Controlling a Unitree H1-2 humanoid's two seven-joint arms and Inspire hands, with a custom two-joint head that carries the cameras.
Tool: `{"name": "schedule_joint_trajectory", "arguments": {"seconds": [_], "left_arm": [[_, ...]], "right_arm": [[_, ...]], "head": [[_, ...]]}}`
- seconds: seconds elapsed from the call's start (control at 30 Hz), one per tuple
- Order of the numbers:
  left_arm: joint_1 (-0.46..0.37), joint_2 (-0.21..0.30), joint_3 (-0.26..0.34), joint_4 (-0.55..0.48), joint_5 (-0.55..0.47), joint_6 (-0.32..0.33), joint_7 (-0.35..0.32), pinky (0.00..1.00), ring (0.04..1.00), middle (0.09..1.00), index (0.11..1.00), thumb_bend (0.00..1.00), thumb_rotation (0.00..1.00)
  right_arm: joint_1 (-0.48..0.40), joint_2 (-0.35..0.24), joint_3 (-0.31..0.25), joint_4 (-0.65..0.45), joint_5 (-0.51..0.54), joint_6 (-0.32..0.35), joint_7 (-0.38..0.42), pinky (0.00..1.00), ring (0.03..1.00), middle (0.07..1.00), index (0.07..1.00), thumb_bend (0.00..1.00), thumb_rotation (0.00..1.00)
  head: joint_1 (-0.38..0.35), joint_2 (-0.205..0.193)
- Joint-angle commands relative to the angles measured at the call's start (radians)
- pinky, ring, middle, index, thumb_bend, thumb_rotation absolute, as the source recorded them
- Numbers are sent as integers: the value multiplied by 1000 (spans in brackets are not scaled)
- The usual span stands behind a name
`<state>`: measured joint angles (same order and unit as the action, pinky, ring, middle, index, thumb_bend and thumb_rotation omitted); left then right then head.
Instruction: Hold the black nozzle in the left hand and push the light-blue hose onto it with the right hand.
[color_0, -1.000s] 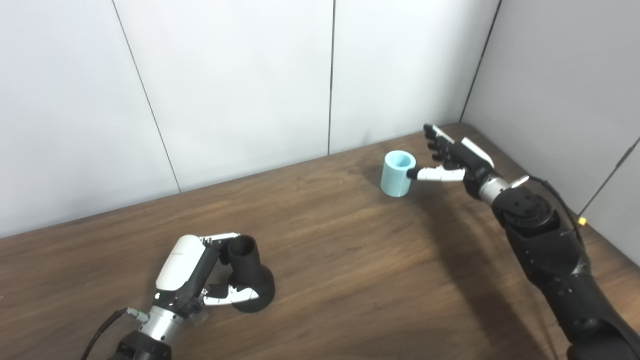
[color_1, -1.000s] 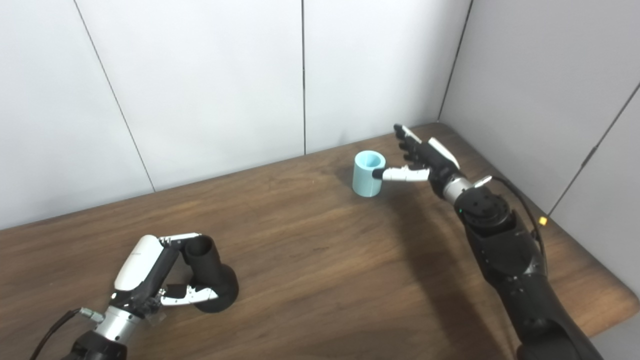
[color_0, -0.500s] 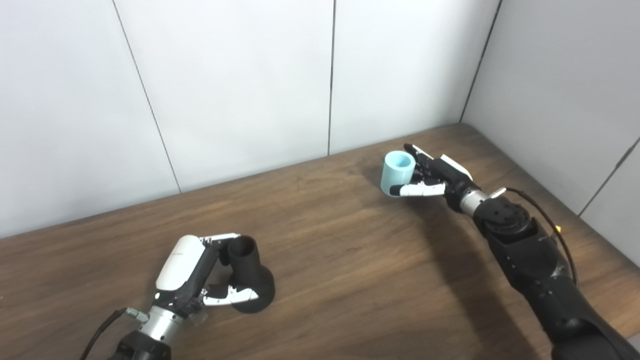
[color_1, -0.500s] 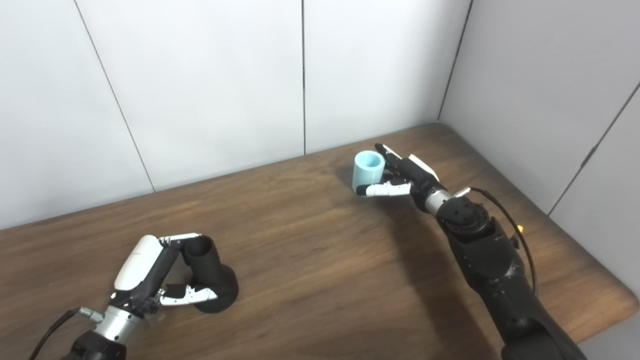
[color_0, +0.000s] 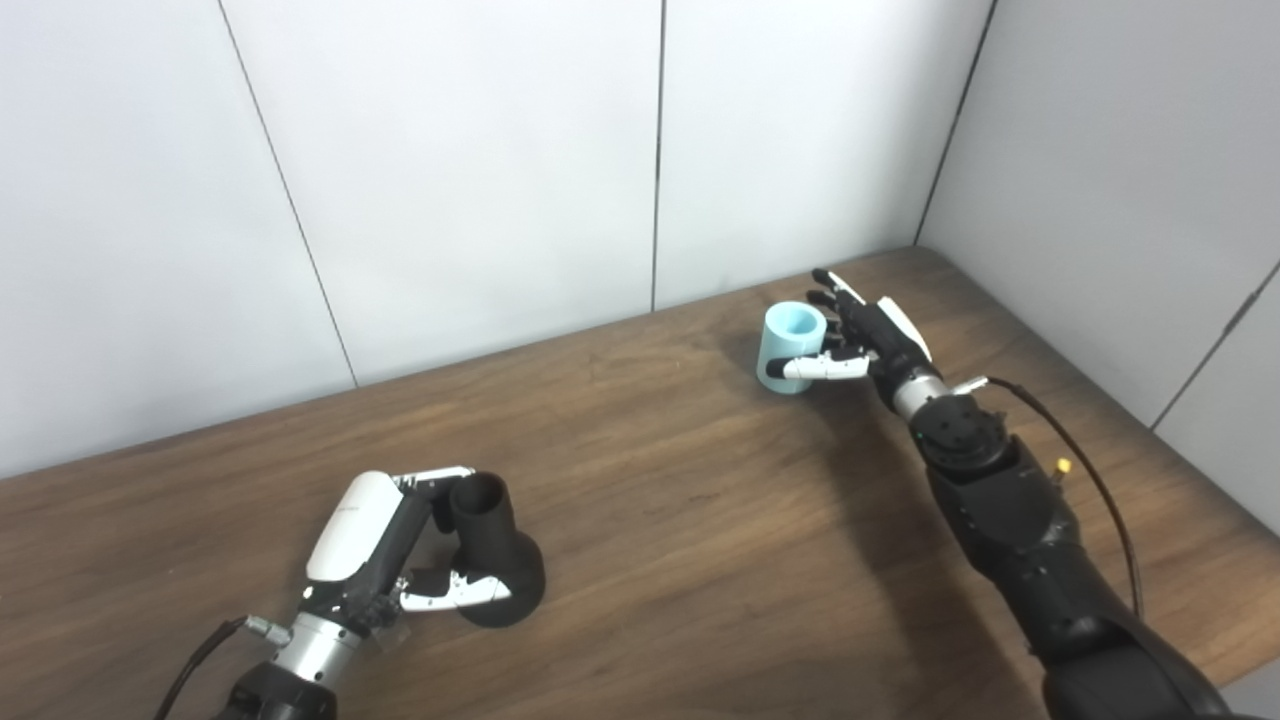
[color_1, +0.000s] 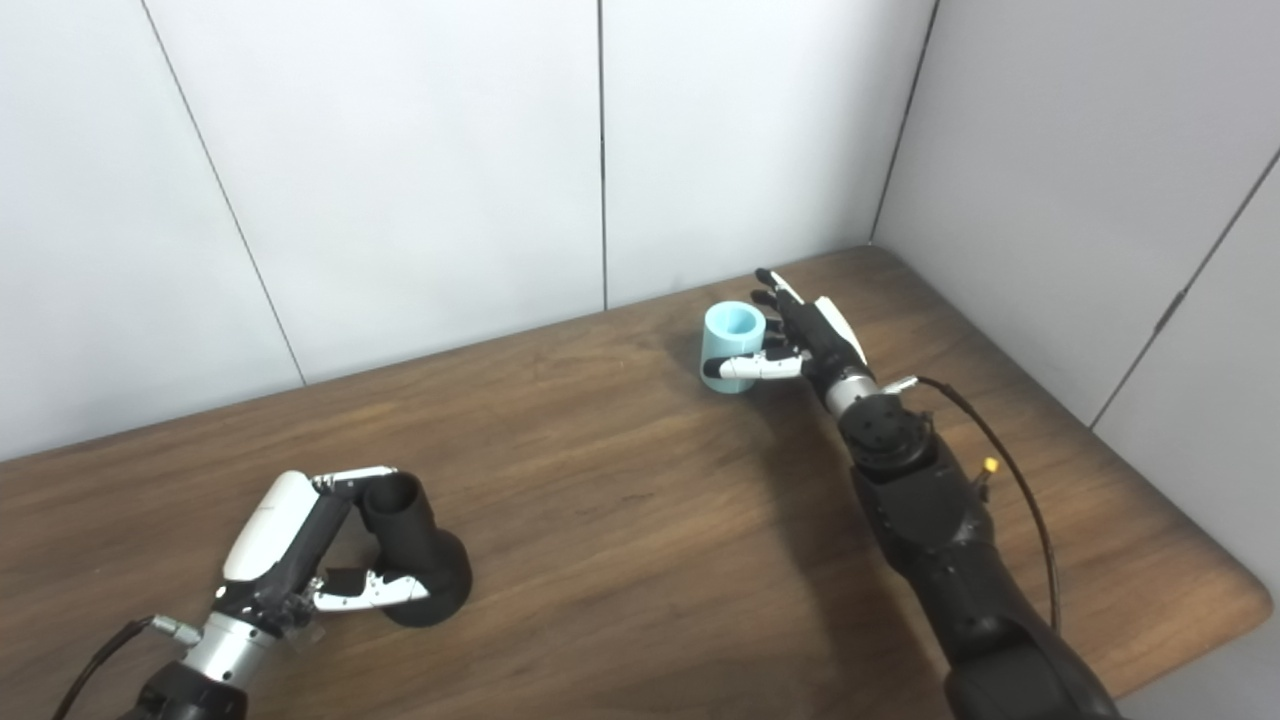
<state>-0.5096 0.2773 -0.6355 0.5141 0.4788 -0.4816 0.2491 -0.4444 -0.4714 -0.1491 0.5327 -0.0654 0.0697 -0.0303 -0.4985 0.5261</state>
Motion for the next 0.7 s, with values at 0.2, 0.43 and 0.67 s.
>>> {"name": "schedule_joint_trajectory", "arguments": {"seconds": [0.2, 0.43, 0.67], "left_arm": [[123, 48, -28, 71, 29, 12, -21, 379, 413, 463, 494, 504, 0], [126, 42, -9, 64, 28, 12, -43, 382, 411, 464, 495, 504, 0], [124, 32, 12, 64, 29, 12, -56, 377, 413, 458, 498, 504, 0]], "right_arm": [[-23, 5, 46, -4, -42, 59, -11, 740, 793, 844, 887, 751, 7], [-22, -33, 120, 3, -116, 34, -13, 682, 727, 775, 798, 766, 0], [-6, -57, 138, -29, -177, 29, -36, 579, 593, 565, 666, 661, 0]], "head": [[11, 12], [21, 21], [31, 30]]}}
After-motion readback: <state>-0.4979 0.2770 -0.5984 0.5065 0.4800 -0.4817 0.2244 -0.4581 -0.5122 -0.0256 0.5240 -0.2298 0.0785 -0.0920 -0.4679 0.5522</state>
